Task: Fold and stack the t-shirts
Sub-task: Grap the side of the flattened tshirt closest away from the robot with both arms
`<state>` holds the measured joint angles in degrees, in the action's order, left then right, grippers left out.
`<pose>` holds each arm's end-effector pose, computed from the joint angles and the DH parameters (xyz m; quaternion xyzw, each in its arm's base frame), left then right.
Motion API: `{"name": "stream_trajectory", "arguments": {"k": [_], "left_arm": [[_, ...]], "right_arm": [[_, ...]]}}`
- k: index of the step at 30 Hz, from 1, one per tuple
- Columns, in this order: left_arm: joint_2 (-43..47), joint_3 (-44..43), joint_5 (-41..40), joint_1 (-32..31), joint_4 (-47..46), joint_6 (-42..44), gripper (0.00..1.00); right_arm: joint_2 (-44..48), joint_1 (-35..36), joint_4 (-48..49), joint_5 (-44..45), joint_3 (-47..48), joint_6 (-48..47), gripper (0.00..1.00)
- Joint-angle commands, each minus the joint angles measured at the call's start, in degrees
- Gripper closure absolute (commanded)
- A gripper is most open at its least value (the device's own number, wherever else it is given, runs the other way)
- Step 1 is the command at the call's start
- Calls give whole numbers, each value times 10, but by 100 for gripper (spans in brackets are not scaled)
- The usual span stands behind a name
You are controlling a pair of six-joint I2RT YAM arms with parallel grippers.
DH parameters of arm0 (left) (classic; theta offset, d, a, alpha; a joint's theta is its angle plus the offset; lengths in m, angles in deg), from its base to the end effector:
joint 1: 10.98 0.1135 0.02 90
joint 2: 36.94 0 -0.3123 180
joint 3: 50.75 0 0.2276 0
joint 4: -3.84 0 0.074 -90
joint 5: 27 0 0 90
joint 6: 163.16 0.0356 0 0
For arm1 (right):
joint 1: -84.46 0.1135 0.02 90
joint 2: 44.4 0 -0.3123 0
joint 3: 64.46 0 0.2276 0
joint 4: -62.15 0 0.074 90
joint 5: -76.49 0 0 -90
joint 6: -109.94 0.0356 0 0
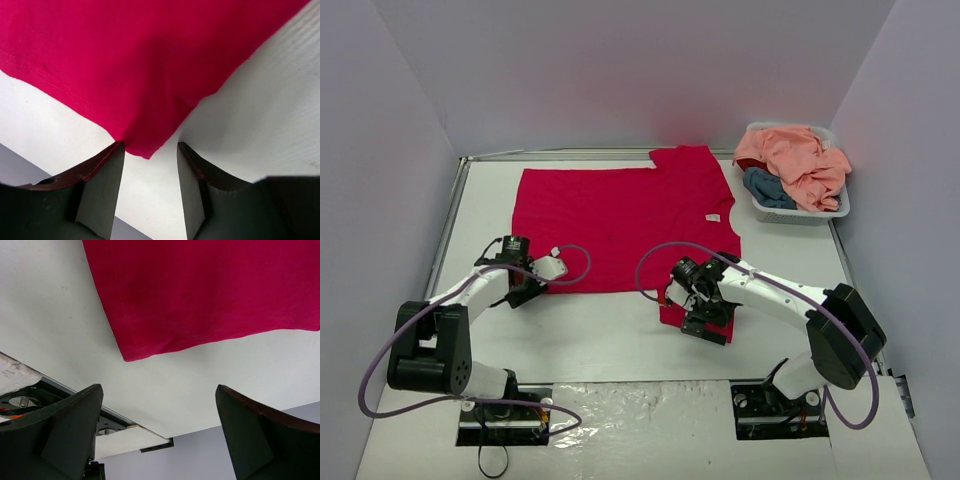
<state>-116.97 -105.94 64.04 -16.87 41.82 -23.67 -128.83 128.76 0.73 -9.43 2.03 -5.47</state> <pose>0.2213 -0.0235 0.2280 0.4535 0.8597 0.0791 0.2214 0.1638 0.1563 0.2466 -0.5660 0.8184 -0.0198 0.0972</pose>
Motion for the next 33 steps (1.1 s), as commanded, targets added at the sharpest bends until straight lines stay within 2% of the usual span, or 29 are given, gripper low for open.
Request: {"name": "stream_trajectory", "arguments": {"k": [1, 6, 7, 14, 19, 25, 31, 33], "left_arm": [[-21, 10, -2, 12, -3, 17, 55], [-48, 6, -2, 18, -5, 26, 66], [-54, 4, 1, 20, -4, 26, 74], [-68, -8, 32, 23, 20, 24, 96], [-68, -21, 45, 26, 40, 17, 97], [-92, -82, 56, 55, 59, -30, 98], [-134, -132, 37, 83, 53, -66, 98], [-146, -142, 29, 86, 45, -74, 98]], "right_arm": [[24, -1, -35, 4, 2, 9, 9], [26, -3, -35, 7, 2, 8, 9], [26, -4, -35, 7, 2, 8, 8], [26, -6, -34, 8, 1, 7, 8], [25, -8, -35, 15, 1, 5, 8], [15, -8, -34, 21, 6, 0, 9], [-4, -8, -34, 19, 7, -17, 10], [-16, -7, -34, 8, 13, -21, 13]]}}
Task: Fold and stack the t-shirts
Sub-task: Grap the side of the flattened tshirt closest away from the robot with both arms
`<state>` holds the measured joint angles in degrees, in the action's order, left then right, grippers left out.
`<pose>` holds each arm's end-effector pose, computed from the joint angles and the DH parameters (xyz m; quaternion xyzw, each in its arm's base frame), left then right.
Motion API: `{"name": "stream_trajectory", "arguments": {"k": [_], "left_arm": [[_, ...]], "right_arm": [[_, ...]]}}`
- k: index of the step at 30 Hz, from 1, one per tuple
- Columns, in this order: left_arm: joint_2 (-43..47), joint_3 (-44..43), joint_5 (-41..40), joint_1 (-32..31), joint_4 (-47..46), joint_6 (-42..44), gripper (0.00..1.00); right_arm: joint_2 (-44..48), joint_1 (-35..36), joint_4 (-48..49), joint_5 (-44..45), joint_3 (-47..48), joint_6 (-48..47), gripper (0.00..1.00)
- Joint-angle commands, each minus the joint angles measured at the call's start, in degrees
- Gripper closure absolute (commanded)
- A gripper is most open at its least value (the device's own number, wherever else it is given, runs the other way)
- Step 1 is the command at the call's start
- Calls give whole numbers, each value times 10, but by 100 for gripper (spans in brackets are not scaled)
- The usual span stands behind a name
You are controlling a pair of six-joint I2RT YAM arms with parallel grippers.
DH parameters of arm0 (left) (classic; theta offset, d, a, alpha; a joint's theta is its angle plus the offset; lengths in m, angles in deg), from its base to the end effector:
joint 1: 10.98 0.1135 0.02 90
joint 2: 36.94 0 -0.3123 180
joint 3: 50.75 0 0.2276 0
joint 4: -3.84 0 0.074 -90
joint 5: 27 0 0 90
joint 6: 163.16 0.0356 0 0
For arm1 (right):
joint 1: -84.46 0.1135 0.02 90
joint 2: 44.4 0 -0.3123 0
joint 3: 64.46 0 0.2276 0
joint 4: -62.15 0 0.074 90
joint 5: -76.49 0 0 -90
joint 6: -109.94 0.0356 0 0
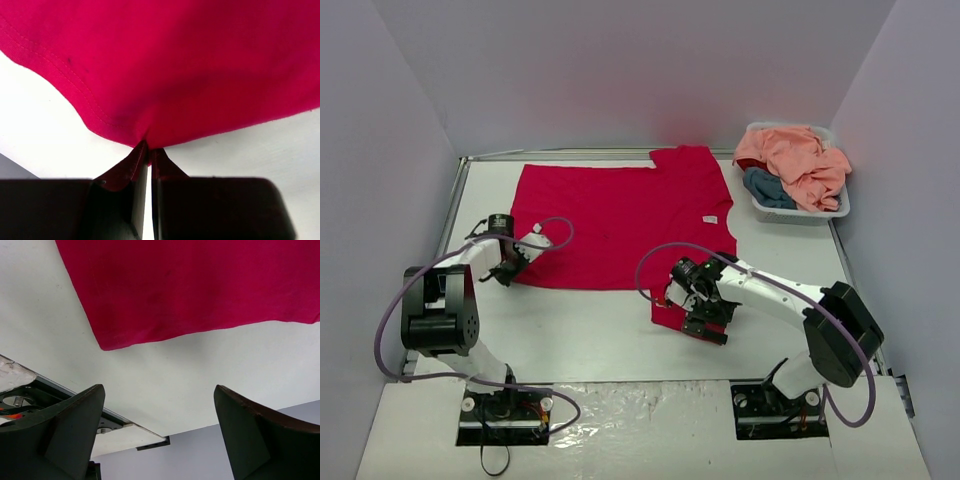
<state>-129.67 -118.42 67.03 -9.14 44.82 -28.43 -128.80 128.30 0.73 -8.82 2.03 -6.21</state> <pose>0.2855 0.0067 0.2290 0.3642 0.9073 0.0504 0.2041 0.1653 0.1547 0.2467 -0.5674 0.8172 -0.0260 0.0981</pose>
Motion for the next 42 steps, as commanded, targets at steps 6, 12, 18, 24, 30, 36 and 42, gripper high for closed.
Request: {"name": "stream_trajectory", "arguments": {"k": [6, 12, 18, 24, 30, 36, 42], "left_arm": [[-36, -34, -1, 17, 15, -42, 98], [-30, -40, 1, 17, 22, -54, 98], [-18, -37, 12, 16, 27, -61, 98], [-10, -26, 12, 16, 23, -66, 98], [-6, -17, 14, 17, 19, -67, 97], [-6, -15, 11, 16, 17, -61, 97], [-3, -7, 10, 17, 10, -55, 98]], "right_arm": [[-37, 7, -35, -16, 29, -25, 28], [-57, 31, -48, -30, 27, -36, 45], [-68, 55, -67, -58, 33, -45, 49], [-86, 75, -62, -70, 28, -44, 49], [-108, 79, -34, -57, 17, -43, 49], [-131, 79, -23, -50, 29, -35, 47], [-151, 79, -11, -50, 32, -33, 48]]}}
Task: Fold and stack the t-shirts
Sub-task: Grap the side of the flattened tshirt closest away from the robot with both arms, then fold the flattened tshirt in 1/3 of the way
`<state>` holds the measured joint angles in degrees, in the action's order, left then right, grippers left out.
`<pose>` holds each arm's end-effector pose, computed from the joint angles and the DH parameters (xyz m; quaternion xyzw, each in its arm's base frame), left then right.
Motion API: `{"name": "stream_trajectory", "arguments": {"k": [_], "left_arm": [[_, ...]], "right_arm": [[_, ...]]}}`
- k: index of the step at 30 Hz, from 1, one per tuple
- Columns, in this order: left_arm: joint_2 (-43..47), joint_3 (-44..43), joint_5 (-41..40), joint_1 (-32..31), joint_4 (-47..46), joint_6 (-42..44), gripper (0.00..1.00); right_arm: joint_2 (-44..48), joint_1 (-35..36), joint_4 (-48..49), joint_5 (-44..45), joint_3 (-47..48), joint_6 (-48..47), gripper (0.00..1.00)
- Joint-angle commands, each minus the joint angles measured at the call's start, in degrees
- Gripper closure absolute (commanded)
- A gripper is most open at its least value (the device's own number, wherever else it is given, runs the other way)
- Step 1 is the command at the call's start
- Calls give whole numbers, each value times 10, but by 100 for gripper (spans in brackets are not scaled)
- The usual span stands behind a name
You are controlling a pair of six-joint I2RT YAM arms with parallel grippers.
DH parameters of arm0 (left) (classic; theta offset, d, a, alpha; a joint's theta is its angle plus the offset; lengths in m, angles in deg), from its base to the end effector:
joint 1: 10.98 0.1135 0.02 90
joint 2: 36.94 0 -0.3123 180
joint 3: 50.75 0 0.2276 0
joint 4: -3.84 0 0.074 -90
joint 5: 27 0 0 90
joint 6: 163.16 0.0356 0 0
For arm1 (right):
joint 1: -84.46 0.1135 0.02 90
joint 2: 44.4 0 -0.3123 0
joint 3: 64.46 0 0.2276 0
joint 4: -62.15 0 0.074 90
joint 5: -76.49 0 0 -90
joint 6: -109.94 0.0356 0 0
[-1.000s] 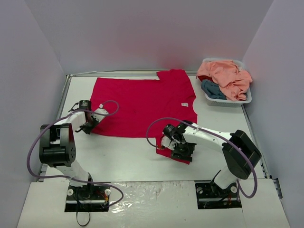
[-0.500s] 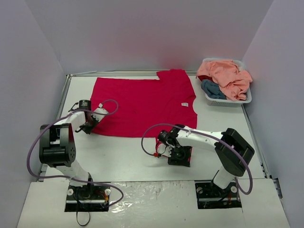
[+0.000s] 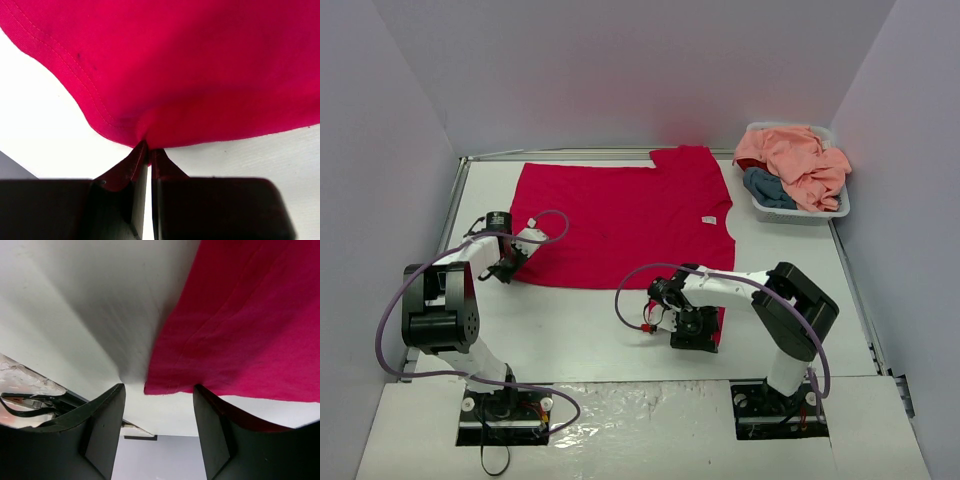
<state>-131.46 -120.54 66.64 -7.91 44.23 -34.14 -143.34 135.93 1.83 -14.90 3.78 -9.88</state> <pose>0.2971 0.0137 0.2303 0.3077 0.9263 0.0484 0.2121 0.1627 0.2057 0.1962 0.6512 -0.7587 -0.0102 0.0110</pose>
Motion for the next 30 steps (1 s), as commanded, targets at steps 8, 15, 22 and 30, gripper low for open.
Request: {"name": "stream_trajectory", "arguments": {"k": [8, 15, 22, 30], "left_arm": [[16, 22, 16, 4, 14, 3, 97], [39, 47, 8, 6, 7, 15, 97], [53, 64, 7, 9, 8, 20, 98], [100, 84, 14, 9, 13, 19, 97]], "right_arm": [[-24, 3, -6, 38, 22, 22, 54], [-31, 5, 6, 65, 22, 45, 72], [-21, 5, 7, 77, 20, 52, 83], [37, 2, -35, 83, 25, 63, 100]]}}
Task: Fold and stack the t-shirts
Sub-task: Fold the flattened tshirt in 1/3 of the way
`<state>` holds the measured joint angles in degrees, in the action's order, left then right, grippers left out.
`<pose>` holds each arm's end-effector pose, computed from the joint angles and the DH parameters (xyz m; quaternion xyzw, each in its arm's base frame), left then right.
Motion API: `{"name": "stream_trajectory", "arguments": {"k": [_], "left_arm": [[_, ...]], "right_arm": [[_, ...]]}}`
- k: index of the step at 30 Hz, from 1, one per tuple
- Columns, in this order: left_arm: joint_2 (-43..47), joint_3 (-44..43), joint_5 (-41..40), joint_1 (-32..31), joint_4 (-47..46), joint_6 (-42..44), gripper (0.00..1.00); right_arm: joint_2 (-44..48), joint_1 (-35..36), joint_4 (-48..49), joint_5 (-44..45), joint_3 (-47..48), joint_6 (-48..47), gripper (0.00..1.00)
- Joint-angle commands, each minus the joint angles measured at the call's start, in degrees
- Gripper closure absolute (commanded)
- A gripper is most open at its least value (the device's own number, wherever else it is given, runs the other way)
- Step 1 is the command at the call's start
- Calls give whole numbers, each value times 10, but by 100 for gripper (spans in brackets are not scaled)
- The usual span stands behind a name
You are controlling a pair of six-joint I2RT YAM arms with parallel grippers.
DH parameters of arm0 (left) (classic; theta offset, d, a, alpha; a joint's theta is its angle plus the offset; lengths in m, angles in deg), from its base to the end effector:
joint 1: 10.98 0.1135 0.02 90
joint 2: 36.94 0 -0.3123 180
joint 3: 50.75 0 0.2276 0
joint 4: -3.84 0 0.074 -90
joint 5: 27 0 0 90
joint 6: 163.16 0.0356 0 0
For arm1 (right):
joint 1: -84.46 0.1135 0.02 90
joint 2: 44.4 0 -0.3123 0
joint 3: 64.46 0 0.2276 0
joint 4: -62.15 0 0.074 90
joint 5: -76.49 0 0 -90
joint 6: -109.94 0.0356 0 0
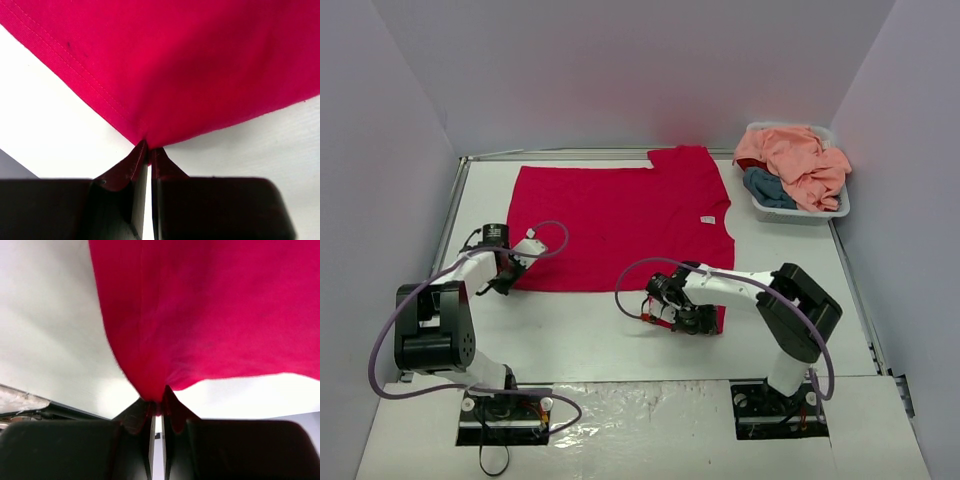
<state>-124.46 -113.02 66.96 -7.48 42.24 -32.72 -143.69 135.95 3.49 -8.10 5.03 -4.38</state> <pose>0.2606 0.0135 0.2303 0.3158 0.9205 0.0540 0.2238 0.1713 0.2099 0.1992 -0.6131 0.7885 -0.0427 0.0241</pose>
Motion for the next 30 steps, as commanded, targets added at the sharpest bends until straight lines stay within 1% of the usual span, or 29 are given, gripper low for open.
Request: {"name": "stream_trajectory", "arguments": {"k": [1, 9, 13, 16, 17, 19, 23, 29, 30], "left_arm": [[34, 12, 10, 5, 32, 5, 98], [68, 28, 9, 4, 32, 7, 98], [72, 31, 6, 5, 30, 5, 98], [77, 31, 5, 5, 31, 2, 98], [78, 30, 6, 5, 34, 2, 98], [80, 25, 7, 5, 37, -1, 98], [89, 22, 5, 5, 33, -7, 98], [92, -26, 16, 5, 69, -26, 98], [92, -34, 18, 5, 74, -27, 97]], "right_arm": [[53, 1, -62, 14, 13, 10, 100], [118, -15, -107, 3, 21, 11, 100], [146, -43, -126, 2, 40, 0, 100], [160, -64, -134, 22, 62, -14, 100], [161, -84, -137, 29, 68, -20, 100], [161, -118, -139, 36, 92, -41, 100], [150, -154, -138, 44, 139, -66, 100], [103, -169, -124, 61, 216, -81, 100], [85, -174, -123, 64, 244, -81, 100]]}}
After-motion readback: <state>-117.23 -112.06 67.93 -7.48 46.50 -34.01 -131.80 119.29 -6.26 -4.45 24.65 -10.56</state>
